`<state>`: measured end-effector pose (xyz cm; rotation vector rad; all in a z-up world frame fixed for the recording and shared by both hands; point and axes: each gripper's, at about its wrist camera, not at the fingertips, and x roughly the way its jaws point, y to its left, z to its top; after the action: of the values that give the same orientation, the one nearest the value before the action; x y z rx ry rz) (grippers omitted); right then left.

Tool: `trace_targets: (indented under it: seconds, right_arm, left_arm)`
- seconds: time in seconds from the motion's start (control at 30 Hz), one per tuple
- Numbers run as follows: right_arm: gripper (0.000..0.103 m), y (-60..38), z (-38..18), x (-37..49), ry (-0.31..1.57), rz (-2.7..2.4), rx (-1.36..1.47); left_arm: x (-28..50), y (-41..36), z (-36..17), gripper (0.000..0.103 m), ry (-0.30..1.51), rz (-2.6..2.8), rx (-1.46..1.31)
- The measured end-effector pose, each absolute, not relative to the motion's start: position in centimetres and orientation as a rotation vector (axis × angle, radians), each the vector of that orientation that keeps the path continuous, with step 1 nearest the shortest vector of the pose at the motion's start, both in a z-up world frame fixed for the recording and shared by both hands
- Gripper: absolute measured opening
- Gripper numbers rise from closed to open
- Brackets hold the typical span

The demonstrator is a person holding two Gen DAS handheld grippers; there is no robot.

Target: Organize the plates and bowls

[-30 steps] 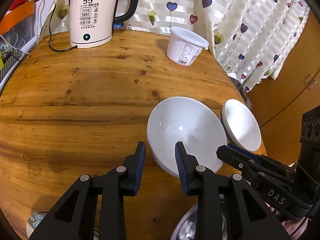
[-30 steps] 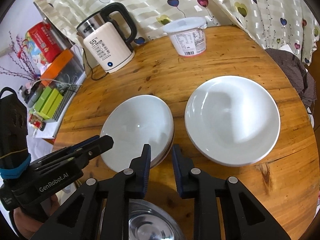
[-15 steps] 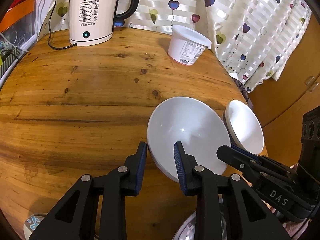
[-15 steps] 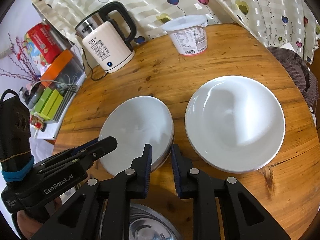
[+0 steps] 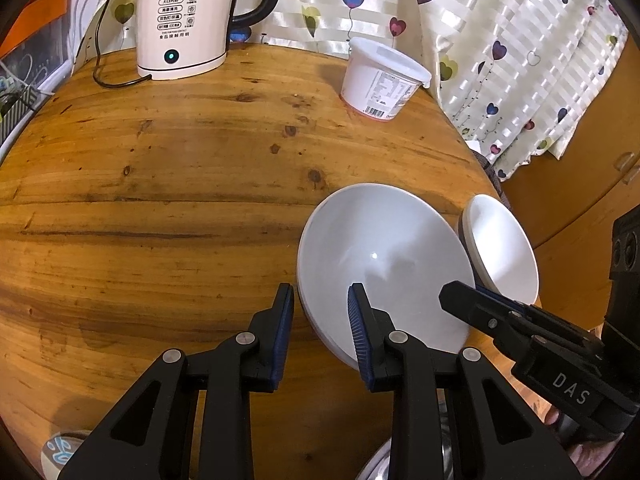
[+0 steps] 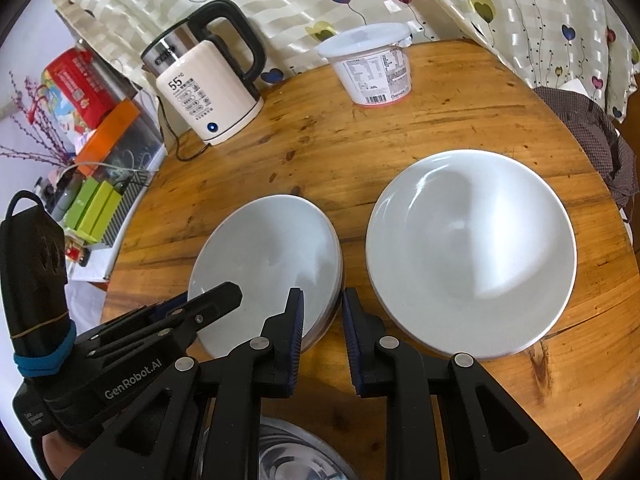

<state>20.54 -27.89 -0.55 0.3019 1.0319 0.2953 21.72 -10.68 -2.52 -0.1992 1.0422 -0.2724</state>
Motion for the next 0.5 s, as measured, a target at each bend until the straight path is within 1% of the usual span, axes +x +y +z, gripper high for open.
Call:
trace_targets:
  seconds: [0.5]
  right_arm:
    - [0.019, -27.58, -0.24, 20.48, 1.028, 0.289, 0.269]
  left_arm:
    - [21.42, -11.06, -2.04, 0.029, 1.025, -0.272, -0.175]
